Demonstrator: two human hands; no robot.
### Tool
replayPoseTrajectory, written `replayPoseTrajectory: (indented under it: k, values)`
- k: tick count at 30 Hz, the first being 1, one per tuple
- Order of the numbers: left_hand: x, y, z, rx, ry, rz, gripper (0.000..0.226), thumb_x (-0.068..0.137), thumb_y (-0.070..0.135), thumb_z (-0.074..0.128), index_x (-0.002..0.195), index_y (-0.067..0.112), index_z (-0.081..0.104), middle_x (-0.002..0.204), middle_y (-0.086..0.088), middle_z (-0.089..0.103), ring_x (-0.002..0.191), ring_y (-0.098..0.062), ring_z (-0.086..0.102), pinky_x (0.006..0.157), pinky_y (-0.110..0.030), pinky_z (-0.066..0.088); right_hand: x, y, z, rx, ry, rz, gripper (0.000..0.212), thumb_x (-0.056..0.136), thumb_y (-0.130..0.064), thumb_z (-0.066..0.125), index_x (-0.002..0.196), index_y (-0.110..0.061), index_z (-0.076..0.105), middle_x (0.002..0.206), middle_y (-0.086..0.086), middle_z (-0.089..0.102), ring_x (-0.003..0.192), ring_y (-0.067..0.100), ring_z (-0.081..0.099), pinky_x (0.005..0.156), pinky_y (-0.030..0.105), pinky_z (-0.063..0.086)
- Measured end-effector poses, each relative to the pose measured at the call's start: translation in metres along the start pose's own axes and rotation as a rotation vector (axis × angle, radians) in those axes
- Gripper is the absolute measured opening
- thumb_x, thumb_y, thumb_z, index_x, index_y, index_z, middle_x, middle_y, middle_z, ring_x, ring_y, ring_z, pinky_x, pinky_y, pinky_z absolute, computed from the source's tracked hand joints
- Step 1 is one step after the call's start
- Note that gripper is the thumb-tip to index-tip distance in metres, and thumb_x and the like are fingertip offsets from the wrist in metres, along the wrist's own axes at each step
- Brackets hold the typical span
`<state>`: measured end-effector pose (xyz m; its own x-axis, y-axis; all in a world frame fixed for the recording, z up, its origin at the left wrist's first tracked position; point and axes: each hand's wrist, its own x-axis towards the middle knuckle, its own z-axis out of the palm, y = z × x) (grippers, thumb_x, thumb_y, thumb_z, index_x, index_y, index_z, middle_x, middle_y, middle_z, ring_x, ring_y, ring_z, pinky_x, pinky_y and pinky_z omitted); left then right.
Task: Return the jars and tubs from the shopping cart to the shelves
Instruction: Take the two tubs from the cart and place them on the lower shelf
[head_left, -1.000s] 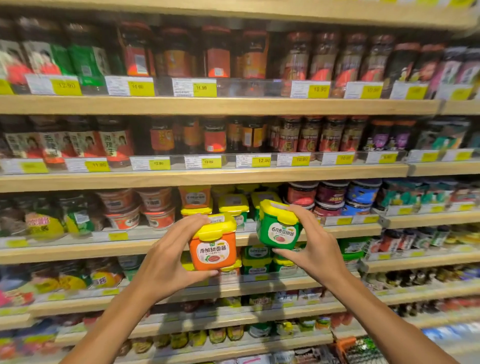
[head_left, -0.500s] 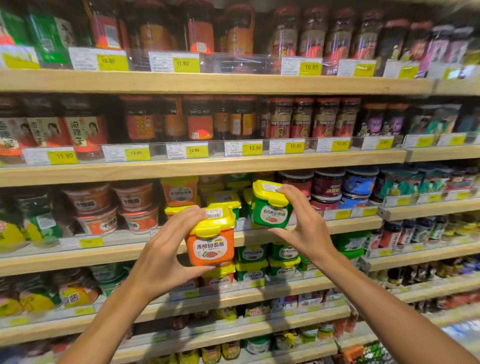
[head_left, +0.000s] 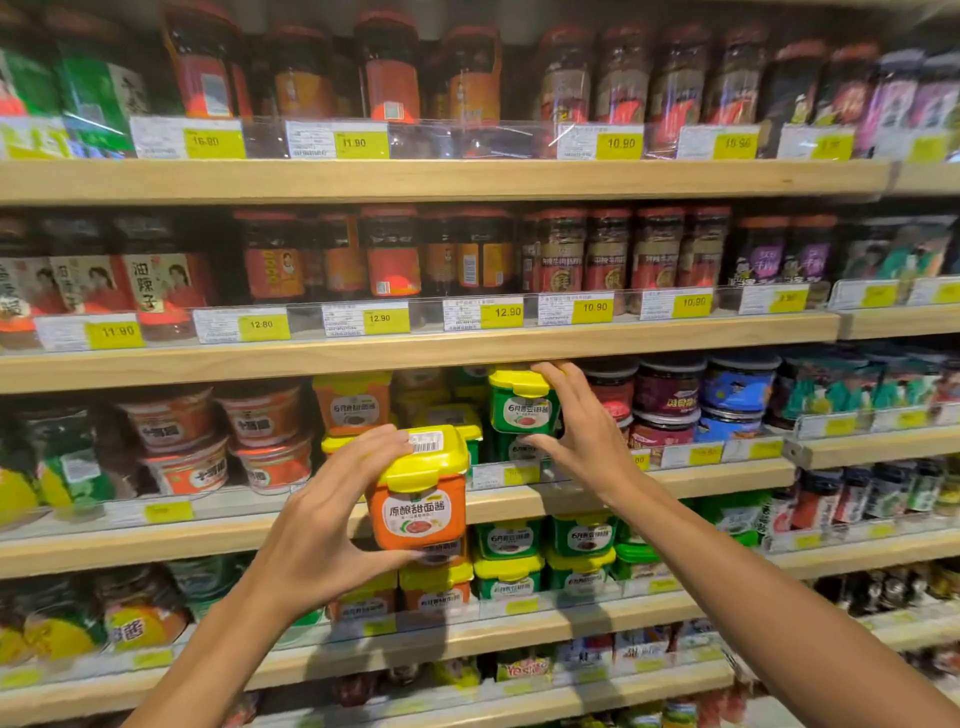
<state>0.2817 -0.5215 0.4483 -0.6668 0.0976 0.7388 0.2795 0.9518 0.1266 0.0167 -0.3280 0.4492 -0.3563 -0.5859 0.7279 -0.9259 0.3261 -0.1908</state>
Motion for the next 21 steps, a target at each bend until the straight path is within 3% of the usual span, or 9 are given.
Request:
replayPoseTrajectory:
  k: [3, 6, 10, 12, 15, 21]
  values:
    - [0.003, 0.0, 0.002, -0.006, 0.002, 0.003, 0.095, 0.065, 0.04, 0.091, 0.143, 0.009, 0.046, 0.153, 0.001, 0.044, 0.144, -0.019, 0.04, 0.112, -0.043, 0.041, 0.009, 0.006, 0.005, -0.004, -0.046, 0.02, 0.082, 0.082, -0.028, 0.082, 0.147, -0.019, 0.033, 0.129, 0.005, 0.043, 0.089, 0.02, 0.057, 0.066, 0.025, 0.042]
    - [0.006, 0.001, 0.005, -0.006, 0.003, -0.003, 0.096, 0.064, 0.039, 0.091, 0.143, 0.007, 0.047, 0.153, 0.0, 0.044, 0.144, -0.02, 0.04, 0.112, -0.044, 0.041, 0.018, 0.01, 0.012, -0.036, -0.121, 0.111, 0.074, 0.084, -0.032, 0.08, 0.142, -0.013, 0.037, 0.118, 0.01, 0.048, 0.099, 0.029, 0.057, 0.074, 0.033, 0.048]
    - [0.008, 0.002, 0.009, -0.013, -0.003, -0.016, 0.097, 0.063, 0.039, 0.092, 0.142, 0.008, 0.047, 0.152, 0.0, 0.045, 0.143, -0.02, 0.041, 0.112, -0.045, 0.042, 0.027, 0.009, 0.012, -0.107, -0.236, 0.178, 0.054, 0.089, -0.04, 0.072, 0.12, -0.006, 0.044, 0.096, 0.007, 0.042, 0.095, 0.031, 0.051, 0.069, 0.032, 0.035]
    - [0.008, 0.003, 0.01, -0.016, -0.013, -0.015, 0.096, 0.064, 0.04, 0.092, 0.143, 0.008, 0.047, 0.152, 0.001, 0.045, 0.144, -0.02, 0.041, 0.112, -0.044, 0.042, 0.028, 0.012, 0.01, -0.157, -0.248, 0.151, 0.056, 0.09, -0.047, 0.068, 0.118, -0.004, 0.045, 0.093, 0.007, 0.041, 0.091, 0.029, 0.049, 0.068, 0.032, 0.032]
    - [0.009, 0.004, 0.011, -0.021, -0.02, -0.017, 0.096, 0.065, 0.04, 0.091, 0.143, 0.008, 0.046, 0.153, 0.0, 0.044, 0.144, -0.02, 0.041, 0.111, -0.043, 0.043, 0.029, 0.016, 0.006, -0.216, -0.215, 0.083, 0.066, 0.093, -0.055, 0.058, 0.131, -0.002, 0.047, 0.095, 0.012, 0.051, 0.09, 0.031, 0.049, 0.071, 0.036, 0.038]
    - [0.011, 0.005, 0.014, -0.015, -0.036, -0.036, 0.096, 0.064, 0.039, 0.092, 0.143, 0.008, 0.047, 0.152, 0.001, 0.045, 0.143, -0.02, 0.041, 0.111, -0.043, 0.043, 0.032, 0.014, 0.002, -0.243, -0.194, 0.076, 0.045, 0.098, -0.042, 0.057, 0.111, 0.002, 0.054, 0.101, 0.019, 0.059, 0.093, 0.035, 0.053, 0.073, 0.038, 0.034]
